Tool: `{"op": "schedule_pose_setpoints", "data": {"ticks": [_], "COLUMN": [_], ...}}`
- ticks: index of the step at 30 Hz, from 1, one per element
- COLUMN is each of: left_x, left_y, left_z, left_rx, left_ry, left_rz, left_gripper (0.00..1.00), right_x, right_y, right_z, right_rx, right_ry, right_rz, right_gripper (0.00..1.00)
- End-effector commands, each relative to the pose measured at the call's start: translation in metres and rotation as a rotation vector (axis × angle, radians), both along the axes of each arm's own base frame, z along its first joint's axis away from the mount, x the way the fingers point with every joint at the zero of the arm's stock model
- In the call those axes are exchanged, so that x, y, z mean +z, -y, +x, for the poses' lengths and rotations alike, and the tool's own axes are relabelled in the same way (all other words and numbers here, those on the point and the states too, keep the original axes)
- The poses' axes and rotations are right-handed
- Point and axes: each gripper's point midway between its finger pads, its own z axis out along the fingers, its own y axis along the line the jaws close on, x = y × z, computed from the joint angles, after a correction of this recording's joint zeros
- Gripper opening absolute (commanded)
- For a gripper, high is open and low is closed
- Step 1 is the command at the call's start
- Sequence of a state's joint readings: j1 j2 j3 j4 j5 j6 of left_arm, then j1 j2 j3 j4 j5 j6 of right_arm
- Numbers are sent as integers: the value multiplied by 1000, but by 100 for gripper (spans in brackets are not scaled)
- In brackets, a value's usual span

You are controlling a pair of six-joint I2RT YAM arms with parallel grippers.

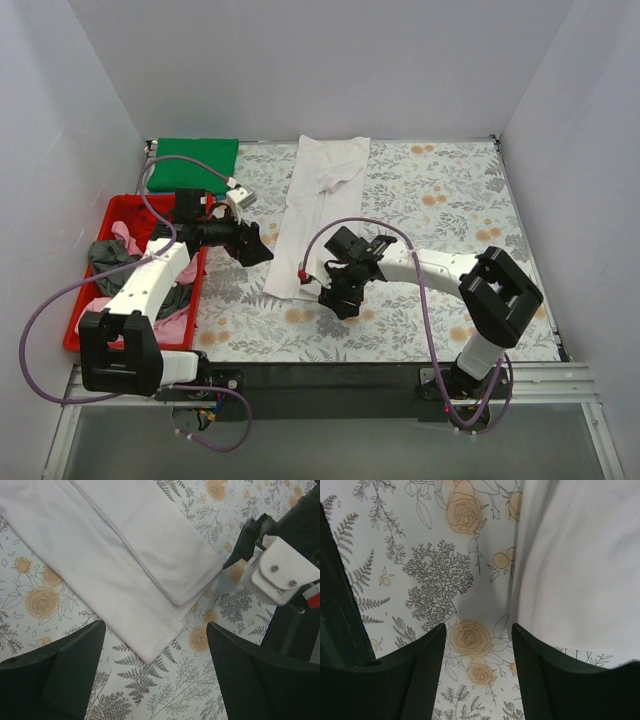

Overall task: Fold and stack the t-shirts
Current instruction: Fold the tshirt

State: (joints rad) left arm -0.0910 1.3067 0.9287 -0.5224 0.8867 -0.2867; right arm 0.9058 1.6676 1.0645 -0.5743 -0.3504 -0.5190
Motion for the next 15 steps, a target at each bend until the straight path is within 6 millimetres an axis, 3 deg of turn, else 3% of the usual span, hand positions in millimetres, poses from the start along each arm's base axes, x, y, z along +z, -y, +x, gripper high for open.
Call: {"op": "schedule_pose_setpoints", "data": {"ticks": [1,4,11,15], "left_x": [13,6,-2,-5], "left_y": [0,-2,-6,-6], "left_z": [-6,-13,-14,-16], "left_rx": [-36,-42,-37,-60], "left_ry": [102,110,116,127], "left_rz": [-1,16,45,55], "left_gripper": [81,81,80,79], "right_x": [1,-12,-48,-51], "right_y": [-10,-4,31,45], "right_z": [21,18,4,-3], "right_rx": [-53,-53,-33,-23], "right_ry": [89,77,69,82], "right_rz": [43,13,-94,-117], "right_gripper": [61,57,17,7]}}
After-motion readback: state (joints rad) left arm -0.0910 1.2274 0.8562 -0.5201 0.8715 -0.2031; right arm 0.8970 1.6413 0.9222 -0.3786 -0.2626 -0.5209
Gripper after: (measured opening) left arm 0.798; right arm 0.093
